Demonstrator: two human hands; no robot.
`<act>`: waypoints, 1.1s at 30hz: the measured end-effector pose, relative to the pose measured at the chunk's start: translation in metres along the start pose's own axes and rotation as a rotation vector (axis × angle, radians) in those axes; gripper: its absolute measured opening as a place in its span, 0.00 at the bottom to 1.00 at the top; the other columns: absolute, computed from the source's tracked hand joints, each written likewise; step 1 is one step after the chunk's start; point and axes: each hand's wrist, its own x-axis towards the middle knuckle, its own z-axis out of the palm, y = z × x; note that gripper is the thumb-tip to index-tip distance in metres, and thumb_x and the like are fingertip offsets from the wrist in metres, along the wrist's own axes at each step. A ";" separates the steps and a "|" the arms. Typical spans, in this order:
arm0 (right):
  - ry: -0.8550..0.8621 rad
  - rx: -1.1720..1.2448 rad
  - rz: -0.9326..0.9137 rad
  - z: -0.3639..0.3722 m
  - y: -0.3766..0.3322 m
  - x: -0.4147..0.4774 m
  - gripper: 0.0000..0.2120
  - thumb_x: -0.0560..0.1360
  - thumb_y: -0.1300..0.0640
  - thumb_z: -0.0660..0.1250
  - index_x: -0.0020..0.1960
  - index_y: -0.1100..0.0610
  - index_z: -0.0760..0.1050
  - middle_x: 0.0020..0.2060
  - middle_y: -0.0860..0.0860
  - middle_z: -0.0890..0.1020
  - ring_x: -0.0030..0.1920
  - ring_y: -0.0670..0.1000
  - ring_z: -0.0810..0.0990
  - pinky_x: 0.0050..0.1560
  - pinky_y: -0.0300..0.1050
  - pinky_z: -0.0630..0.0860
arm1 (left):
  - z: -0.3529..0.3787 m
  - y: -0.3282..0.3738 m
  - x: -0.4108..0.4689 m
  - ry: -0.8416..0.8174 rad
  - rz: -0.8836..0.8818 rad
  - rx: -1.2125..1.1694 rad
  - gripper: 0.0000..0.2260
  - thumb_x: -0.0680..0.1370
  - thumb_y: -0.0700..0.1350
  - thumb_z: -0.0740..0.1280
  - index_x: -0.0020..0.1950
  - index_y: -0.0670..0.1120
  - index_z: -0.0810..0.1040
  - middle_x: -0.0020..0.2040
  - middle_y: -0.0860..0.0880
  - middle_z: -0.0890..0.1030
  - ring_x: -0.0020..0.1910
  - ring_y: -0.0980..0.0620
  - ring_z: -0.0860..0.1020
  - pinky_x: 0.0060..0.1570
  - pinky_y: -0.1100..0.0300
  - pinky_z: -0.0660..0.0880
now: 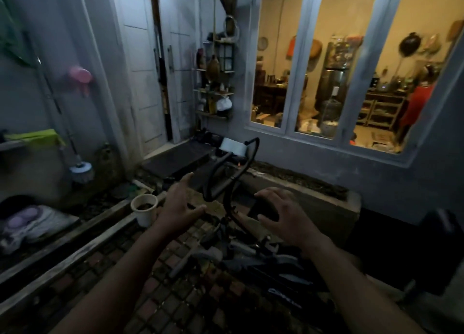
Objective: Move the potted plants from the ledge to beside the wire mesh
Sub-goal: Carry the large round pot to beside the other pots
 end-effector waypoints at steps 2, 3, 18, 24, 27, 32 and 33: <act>-0.030 -0.013 -0.029 0.014 0.025 0.048 0.25 0.75 0.47 0.71 0.70 0.48 0.72 0.69 0.49 0.73 0.71 0.53 0.67 0.71 0.51 0.68 | 0.018 -0.002 0.047 -0.009 0.016 0.082 0.42 0.75 0.49 0.76 0.82 0.48 0.55 0.77 0.40 0.64 0.77 0.41 0.63 0.73 0.44 0.67; -0.039 -0.009 -0.041 0.021 0.039 0.073 0.25 0.75 0.48 0.71 0.70 0.47 0.71 0.69 0.49 0.72 0.71 0.54 0.66 0.71 0.51 0.67 | 0.029 -0.003 0.071 -0.019 0.009 0.111 0.42 0.75 0.49 0.75 0.82 0.47 0.55 0.76 0.40 0.64 0.77 0.41 0.62 0.74 0.46 0.65; -0.376 0.104 -0.260 0.145 0.150 0.364 0.12 0.82 0.48 0.64 0.59 0.53 0.79 0.59 0.51 0.77 0.60 0.54 0.77 0.68 0.56 0.70 | 0.144 -0.100 0.240 -0.017 -0.290 0.016 0.16 0.82 0.48 0.60 0.69 0.45 0.68 0.63 0.44 0.75 0.60 0.44 0.75 0.57 0.51 0.74; -0.341 -0.110 -0.354 0.183 0.148 0.386 0.18 0.78 0.45 0.55 0.34 0.48 0.74 0.35 0.42 0.76 0.41 0.48 0.73 0.54 0.48 0.68 | 0.142 -0.123 0.248 -0.125 -0.346 0.024 0.09 0.77 0.44 0.63 0.50 0.58 0.67 0.43 0.55 0.74 0.41 0.50 0.74 0.34 0.58 0.66; -0.308 -0.187 -0.306 0.193 0.143 0.394 0.22 0.71 0.39 0.48 0.25 0.52 0.62 0.25 0.45 0.72 0.35 0.52 0.77 0.43 0.46 0.66 | 0.137 -0.134 0.253 -0.183 -0.333 -0.041 0.08 0.73 0.48 0.65 0.46 0.59 0.68 0.39 0.61 0.72 0.37 0.65 0.74 0.33 0.71 0.67; -0.584 -0.479 -0.125 0.201 0.129 0.429 0.23 0.67 0.31 0.53 0.30 0.51 0.65 0.29 0.45 0.71 0.33 0.51 0.72 0.29 0.42 0.62 | 0.114 -0.154 0.272 -0.477 -0.282 -0.304 0.14 0.71 0.42 0.71 0.52 0.58 0.77 0.50 0.50 0.84 0.51 0.49 0.83 0.50 0.58 0.79; -0.607 -0.466 -0.088 0.202 0.129 0.435 0.22 0.68 0.32 0.57 0.30 0.50 0.66 0.28 0.44 0.70 0.31 0.49 0.71 0.28 0.42 0.61 | 0.103 -0.160 0.279 -0.538 -0.259 -0.344 0.13 0.72 0.41 0.72 0.53 0.55 0.79 0.52 0.48 0.84 0.53 0.48 0.84 0.51 0.54 0.80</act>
